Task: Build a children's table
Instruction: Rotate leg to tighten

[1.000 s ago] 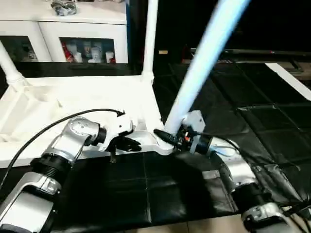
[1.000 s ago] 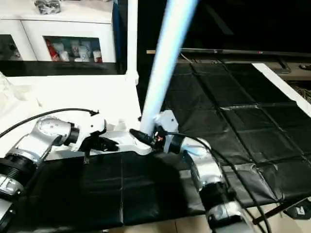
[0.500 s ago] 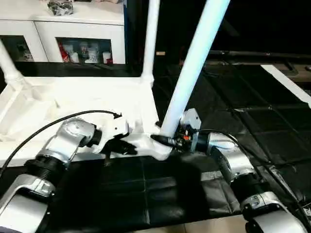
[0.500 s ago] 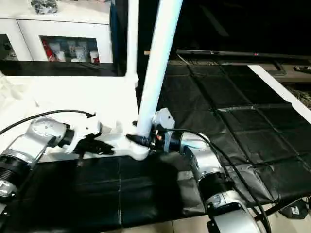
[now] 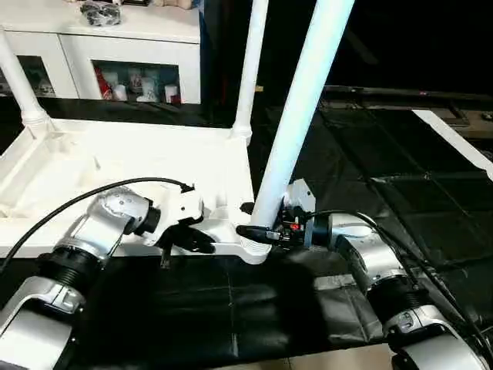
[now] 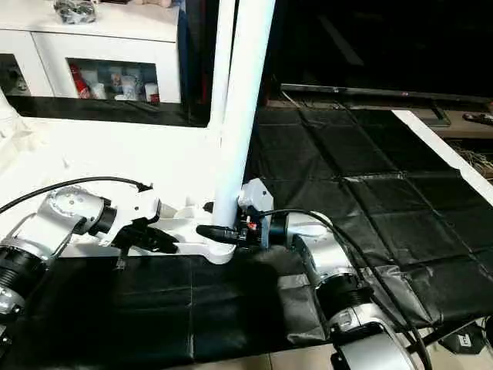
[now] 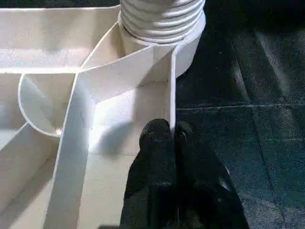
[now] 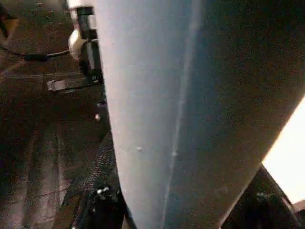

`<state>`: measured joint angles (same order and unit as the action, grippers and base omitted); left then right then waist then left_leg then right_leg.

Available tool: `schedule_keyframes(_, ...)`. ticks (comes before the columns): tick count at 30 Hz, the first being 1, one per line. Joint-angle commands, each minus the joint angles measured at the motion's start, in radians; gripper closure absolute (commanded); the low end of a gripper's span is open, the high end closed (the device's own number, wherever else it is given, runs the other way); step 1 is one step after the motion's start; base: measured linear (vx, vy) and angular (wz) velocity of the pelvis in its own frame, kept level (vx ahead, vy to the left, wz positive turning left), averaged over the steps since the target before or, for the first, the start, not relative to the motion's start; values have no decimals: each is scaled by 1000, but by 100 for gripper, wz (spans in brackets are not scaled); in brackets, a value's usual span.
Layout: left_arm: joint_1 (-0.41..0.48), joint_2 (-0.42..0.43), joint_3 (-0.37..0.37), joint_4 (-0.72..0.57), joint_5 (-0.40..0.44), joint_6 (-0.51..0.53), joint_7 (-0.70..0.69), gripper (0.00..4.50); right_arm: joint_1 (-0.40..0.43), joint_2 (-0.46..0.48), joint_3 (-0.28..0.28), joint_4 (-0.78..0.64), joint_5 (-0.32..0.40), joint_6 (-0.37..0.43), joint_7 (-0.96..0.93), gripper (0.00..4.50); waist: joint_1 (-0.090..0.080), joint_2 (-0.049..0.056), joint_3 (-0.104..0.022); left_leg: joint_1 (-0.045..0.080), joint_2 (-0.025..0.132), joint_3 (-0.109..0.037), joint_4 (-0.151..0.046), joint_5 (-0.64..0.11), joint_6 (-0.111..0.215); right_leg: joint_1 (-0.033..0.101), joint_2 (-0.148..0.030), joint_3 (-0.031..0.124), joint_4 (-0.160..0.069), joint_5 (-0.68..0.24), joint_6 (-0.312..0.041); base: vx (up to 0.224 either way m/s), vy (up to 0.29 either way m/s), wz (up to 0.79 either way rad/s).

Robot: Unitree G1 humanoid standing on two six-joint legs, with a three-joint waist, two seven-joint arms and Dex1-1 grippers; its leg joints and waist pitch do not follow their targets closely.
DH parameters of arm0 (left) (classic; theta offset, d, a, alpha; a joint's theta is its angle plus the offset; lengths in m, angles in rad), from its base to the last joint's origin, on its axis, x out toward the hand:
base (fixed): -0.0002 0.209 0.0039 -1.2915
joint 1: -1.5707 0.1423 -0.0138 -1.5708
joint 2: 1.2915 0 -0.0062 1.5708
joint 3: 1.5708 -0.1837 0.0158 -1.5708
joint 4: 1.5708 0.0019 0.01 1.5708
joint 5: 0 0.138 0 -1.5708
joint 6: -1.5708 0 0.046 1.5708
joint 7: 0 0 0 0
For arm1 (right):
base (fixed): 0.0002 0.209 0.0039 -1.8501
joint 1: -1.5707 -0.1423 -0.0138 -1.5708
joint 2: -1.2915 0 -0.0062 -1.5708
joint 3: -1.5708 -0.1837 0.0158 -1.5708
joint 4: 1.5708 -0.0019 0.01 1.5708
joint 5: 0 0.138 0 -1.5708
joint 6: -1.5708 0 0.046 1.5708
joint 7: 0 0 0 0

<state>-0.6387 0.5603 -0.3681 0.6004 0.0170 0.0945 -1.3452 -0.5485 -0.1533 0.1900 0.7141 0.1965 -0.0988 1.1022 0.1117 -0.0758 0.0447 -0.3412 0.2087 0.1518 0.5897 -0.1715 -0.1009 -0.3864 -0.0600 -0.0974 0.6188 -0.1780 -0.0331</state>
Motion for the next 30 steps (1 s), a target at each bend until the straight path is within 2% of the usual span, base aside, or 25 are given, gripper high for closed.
schedule_keyframes(1, -40, 4, 56, -48, 3, 53, 98, 450, 37, 9, 22, 134, -84, 25, -105, 257, -11, 26, -39, 17, 28, -10, -82, -435, -28, 20, -95, 50, -111, -573, -105, 0, 0, 0)
schedule_keyframes(4, -3, -1, 104, -177, -12, 215, 184, 450, -18, 51, -54, 216, -62, 44, -300, 257, -22, 23, -38, 29, 26, -19, -77, -487, -38, 20, -104, 32, -133, -698, -58, 0, 0, 0)
schedule_keyframes(5, 19, -9, 129, -250, -18, 297, 223, 450, -39, 66, -72, 245, -59, 51, -366, 257, -38, 35, -43, 18, 35, -33, -85, -507, -59, 35, -109, 20, -124, -662, -66, 0, 0, 0)
schedule_keyframes(6, 19, -9, 129, -250, -18, 297, 223, 450, -39, 66, -72, 245, -59, 51, -366, 257, -38, 35, -43, 18, 35, -33, -85, -507, -59, 35, -109, 20, -124, -662, -66, -47, 32, -22)
schedule_keyframes(7, 40, -21, 149, -318, -28, 371, 252, 450, -57, 76, -78, 270, -65, 53, -421, 258, -53, 40, -44, 5, 39, -40, -94, -534, -57, 53, -104, 0, -124, -599, -64, -35, 41, -24)
schedule_keyframes(8, 64, -39, 166, -390, -35, 443, 274, 450, -74, 86, -79, 298, -75, 56, -479, 258, -57, 49, -46, 2, 41, -42, -99, -540, -59, 58, -103, 1, -121, -559, -73, -35, 41, -24)
schedule_keyframes(11, 130, -111, 173, -586, -47, 602, 329, 450, -129, 123, -96, 380, -84, 103, -651, 258, -84, 43, -41, -5, 37, -42, -97, -532, -55, 58, -102, -6, -115, -470, -109, -6, 14, -6)
schedule_keyframes(12, 145, -155, 154, -635, -40, 646, 373, 450, -151, 140, -104, 411, -82, 120, -692, 258, -84, 49, -41, 16, 29, -35, -82, -536, -49, 43, -108, -3, -134, -514, -101, 0, 0, 0)
schedule_keyframes(14, 148, -165, 140, -639, -34, 649, 386, 450, -159, 145, -104, 421, -86, 121, -705, 258, -82, 43, -36, 26, 27, -31, -77, -536, -39, 38, -106, -6, -142, -540, -99, 0, 0, 0)
schedule_keyframes(15, 146, -173, 134, -629, -29, 644, 397, 450, -164, 148, -105, 425, -87, 121, -709, 258, -78, 40, -27, 46, 22, -25, -70, -564, -27, 19, -100, -14, -159, -585, -84, 0, 0, 0)
schedule_keyframes(16, 140, -183, 120, -601, -11, 634, 430, 450, -176, 155, -112, 440, -84, 121, -718, 258, -90, 40, -10, 71, 12, -26, -57, -631, -22, -1, -86, -53, -191, -691, -29, 0, 0, 0)
schedule_keyframes(17, 136, -182, 117, -589, -1, 626, 440, 450, -178, 157, -116, 442, -80, 123, -719, 258, -99, 41, -16, 69, 9, -29, -53, -635, -20, 13, -85, -67, -197, -715, 2, 0, 0, 0)
schedule_keyframes(18, 120, -177, 114, -540, 22, 592, 460, 450, -179, 157, -113, 441, -84, 119, -708, 258, -104, 61, -14, 56, 28, -43, -74, -709, -20, 39, -80, -85, -184, -695, 24, 0, 0, 0)
schedule_keyframes(19, 120, -177, 114, -540, 22, 592, 460, 450, -179, 157, -113, 441, -84, 119, -708, 258, -91, 77, -23, -18, 76, -60, -145, -807, -22, 118, -68, -43, -27, -483, -15, -55, -13, -3)
schedule_keyframes(20, 113, -177, 121, -531, 24, 600, 473, 450, -180, 157, -110, 444, -84, 116, -703, 258, -64, 92, -14, -62, 94, -46, -200, -898, -36, 141, -52, -25, 70, -363, -44, -55, -13, -3)
schedule_keyframes(21, 108, -173, 126, -530, 32, 614, 485, 450, -182, 158, -110, 450, -81, 114, -702, 258, -49, 25, -27, 41, 47, -5, -141, -801, -10, 38, -60, 56, 23, -437, -37, -8, -75, 13)
schedule_keyframes(22, 107, -171, 125, -529, 35, 613, 485, 450, -181, 158, -110, 451, -80, 114, -702, 258, -43, -5, -29, 76, 3, -9, -58, -659, -27, -16, -99, 53, -99, -745, -2, 88, -110, 13)
schedule_keyframes(23, 109, -162, 121, -540, 45, 623, 491, 450, -182, 159, -112, 457, -80, 112, -707, 258, -31, 5, -15, 99, -28, 6, 30, -516, -22, -65, -133, 49, -161, -992, 41, 88, -110, 13)
schedule_keyframes(24, 111, -154, 118, -550, 55, 630, 495, 450, -183, 160, -113, 461, -80, 111, -711, 258, -28, 1, -23, 53, -20, -7, 53, -290, 2, -16, -177, 71, -170, -1110, 67, 60, -76, -18)
schedule_keyframes(25, 114, -145, 116, -566, 61, 640, 498, 450, -182, 161, -113, 464, -81, 109, -716, 258, -15, 13, -35, -5, 4, -23, -23, -234, -9, 41, -155, 66, -121, -929, 46, 70, -18, -25)
schedule_keyframes(26, 114, -145, 116, -566, 61, 640, 498, 450, -182, 161, -113, 464, -81, 109, -716, 258, -11, 22, -51, -6, 13, -24, -50, -217, -20, 48, -127, 57, -100, -758, 26, 70, -18, -25)
schedule_keyframes(27, 117, -143, 122, -585, 54, 660, 503, 450, -186, 165, -123, 474, -85, 105, -721, 258, -23, 31, -53, -8, 23, -24, -67, -214, -35, 42, -93, 45, -69, -490, -34, 63, -11, -8)
schedule_keyframes(28, 117, -141, 120, -588, 53, 662, 507, 450, -187, 167, -126, 477, -86, 104, -723, 258, -26, 38, -50, 7, 27, -21, -73, -267, -36, 32, -87, 47, -65, -388, -88, 0, 0, 0)
schedule_keyframes(29, 119, -137, 116, -597, 49, 670, 514, 450, -190, 170, -130, 483, -89, 102, -726, 258, -32, 32, -47, 5, 24, -17, -72, -295, -32, 32, -84, 47, -68, -397, -100, 0, 0, 0)
schedule_keyframes(30, 120, -139, 111, -602, 43, 676, 520, 450, -190, 174, -133, 483, -88, 98, -718, 258, -33, 38, -44, 4, 20, -18, -74, -341, -35, 35, -89, 46, -75, -458, -101, 0, 0, 0)
